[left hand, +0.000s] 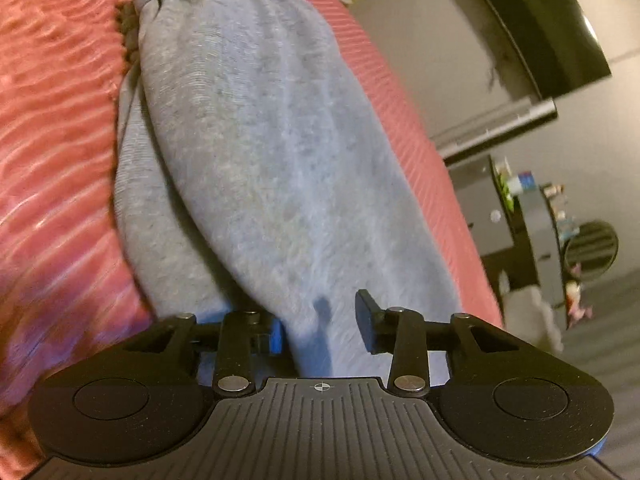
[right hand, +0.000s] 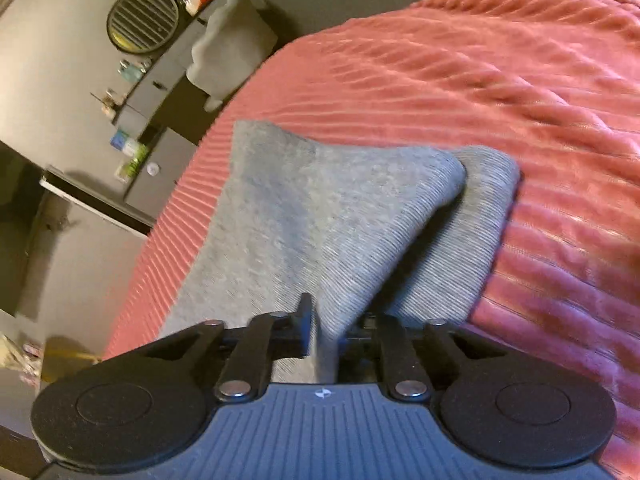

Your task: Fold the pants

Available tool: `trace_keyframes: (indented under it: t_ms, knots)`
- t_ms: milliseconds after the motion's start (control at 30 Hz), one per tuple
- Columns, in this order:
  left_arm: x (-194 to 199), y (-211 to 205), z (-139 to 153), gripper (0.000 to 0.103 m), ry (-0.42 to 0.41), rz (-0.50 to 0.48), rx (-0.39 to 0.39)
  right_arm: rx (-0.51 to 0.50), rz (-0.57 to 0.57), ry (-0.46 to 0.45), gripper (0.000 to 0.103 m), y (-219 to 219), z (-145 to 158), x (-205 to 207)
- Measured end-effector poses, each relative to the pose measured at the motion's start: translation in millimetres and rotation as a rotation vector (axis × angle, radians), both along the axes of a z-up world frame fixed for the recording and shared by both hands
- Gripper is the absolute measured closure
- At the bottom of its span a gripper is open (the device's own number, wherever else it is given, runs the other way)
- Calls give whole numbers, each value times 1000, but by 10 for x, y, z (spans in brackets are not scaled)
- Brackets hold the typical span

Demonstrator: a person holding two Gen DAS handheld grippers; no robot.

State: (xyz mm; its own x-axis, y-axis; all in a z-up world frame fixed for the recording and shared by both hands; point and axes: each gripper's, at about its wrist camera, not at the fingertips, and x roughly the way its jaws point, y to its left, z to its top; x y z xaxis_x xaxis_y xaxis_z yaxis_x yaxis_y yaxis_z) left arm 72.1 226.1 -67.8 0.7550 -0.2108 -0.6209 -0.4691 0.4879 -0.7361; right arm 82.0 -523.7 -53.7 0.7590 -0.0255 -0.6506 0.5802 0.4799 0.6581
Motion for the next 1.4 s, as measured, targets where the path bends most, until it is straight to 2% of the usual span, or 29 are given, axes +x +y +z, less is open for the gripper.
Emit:
trace_keyframes:
  t_ms: [67,100,167,267,333,433,533,567,600,633,667,733,767,800,833,867,900,933,1000,1033,1100,1133,1167,1200,1233,1267,1300,1400]
  knots:
    - [72,25,-7,90,7,4,-10,22,-5,2,84,-41,-39,28]
    - [110,43,24,94,14,1,-3,38,-2,-2,84,-61,-43,69]
    - [109,-1,141,94,-15,-7,21,33,14,10,98,-76,12,137]
    - [-12,-52,385,94,-76,-30,74,-58,36,-16,98,-27,259,55]
    - [-134,-74,470,94,-88,-55,97,-72,31,-64,98,-50,372,-79]
    - [-270,-79,366,94,-9,-77,113,-164,36,-35,98,-55,355,-199]
    - [-227,-98,126,91,136,-74,146,-261,78,100,98,-9,139,-148]
    - [-253,-74,88,90,154,-54,127,-282,95,130,98,6,94,-121]
    - [-296,-41,99,86,141,-24,98,-305,109,132,98,21,106,-122]
    - [-329,-23,150,80,137,3,100,-332,105,141,89,41,160,-129]
    - [-380,-17,231,75,146,41,135,-380,84,173,73,60,238,-131]
    - [-454,-88,462,63,151,101,286,-519,10,254,62,106,404,-146]
    - [-472,-156,586,60,143,117,374,-581,-17,264,61,142,492,-153]
    - [-456,-264,722,52,106,119,467,-638,-44,268,59,186,575,-161]
    - [-418,-357,799,43,67,102,518,-689,-82,268,52,251,667,-158]
    - [-347,-487,874,38,15,62,563,-717,-106,239,47,340,742,-148]
    - [-228,-638,922,26,-38,-3,593,-724,-114,190,44,440,796,-130]
    - [-89,-795,930,25,-85,-65,607,-716,-104,141,41,578,832,-84]
    - [210,-1072,856,25,-155,-166,593,-645,34,21,37,908,820,99]
    - [356,-1181,780,25,-175,-209,564,-545,173,-61,36,1099,762,240]
    - [594,-1364,596,25,-183,-269,516,-242,441,-180,36,1401,559,524]
    - [697,-1435,500,26,-174,-288,530,-47,572,-198,37,1552,398,705]
    - [808,-1519,380,28,-132,-303,576,92,635,-187,37,1665,254,832]
    - [862,-1566,273,33,-86,-304,609,201,691,-160,37,1760,101,953]
    - [878,-1579,163,38,-53,-303,641,231,713,-124,42,1795,-3,1030]
    - [806,-1568,99,38,-66,-306,669,218,706,-85,59,1771,-77,1074]
    - [753,-1569,62,38,-99,-317,727,233,697,-72,67,1667,-150,1090]
    - [692,-1627,109,34,-79,-301,865,360,570,-100,76,1126,-323,992]
